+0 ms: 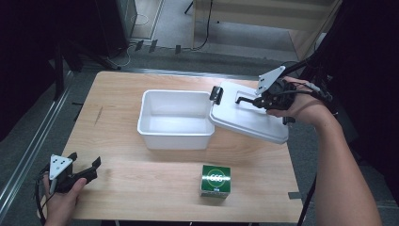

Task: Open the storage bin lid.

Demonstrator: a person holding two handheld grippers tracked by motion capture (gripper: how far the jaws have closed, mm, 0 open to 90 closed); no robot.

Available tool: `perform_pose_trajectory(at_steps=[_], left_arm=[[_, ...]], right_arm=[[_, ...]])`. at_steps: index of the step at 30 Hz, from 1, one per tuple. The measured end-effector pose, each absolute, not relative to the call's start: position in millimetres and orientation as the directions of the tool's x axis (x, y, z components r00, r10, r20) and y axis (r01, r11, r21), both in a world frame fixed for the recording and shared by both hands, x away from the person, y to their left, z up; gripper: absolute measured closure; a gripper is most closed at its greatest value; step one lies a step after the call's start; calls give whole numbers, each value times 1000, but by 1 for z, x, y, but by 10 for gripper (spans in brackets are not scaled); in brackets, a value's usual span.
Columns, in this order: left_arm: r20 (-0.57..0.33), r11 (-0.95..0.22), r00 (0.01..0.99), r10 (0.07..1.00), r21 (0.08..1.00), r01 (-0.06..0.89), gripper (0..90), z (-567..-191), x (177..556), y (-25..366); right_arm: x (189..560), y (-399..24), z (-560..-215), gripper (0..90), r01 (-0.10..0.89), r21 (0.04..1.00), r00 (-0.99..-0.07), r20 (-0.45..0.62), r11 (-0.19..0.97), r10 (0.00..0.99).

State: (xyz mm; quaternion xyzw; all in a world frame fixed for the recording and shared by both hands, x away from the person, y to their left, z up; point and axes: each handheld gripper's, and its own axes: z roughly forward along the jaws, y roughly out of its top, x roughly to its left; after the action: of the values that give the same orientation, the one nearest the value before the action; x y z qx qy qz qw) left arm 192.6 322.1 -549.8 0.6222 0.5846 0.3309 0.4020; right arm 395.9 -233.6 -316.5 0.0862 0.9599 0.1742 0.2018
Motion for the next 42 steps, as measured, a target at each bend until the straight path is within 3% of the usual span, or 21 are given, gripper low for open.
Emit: perform_pose_trajectory(at_steps=[23, 42], left_arm=[[-63, 13, 93, 994, 886, 463, 147, -550, 193, 322], [-64, 18, 85, 994, 889, 457, 148, -550, 193, 323]], right_arm=[[389, -276, -359, 860, 169, 355, -904, -316, 919, 288], [391, -278, -404, 860, 191, 333, -906, -302, 924, 296]])
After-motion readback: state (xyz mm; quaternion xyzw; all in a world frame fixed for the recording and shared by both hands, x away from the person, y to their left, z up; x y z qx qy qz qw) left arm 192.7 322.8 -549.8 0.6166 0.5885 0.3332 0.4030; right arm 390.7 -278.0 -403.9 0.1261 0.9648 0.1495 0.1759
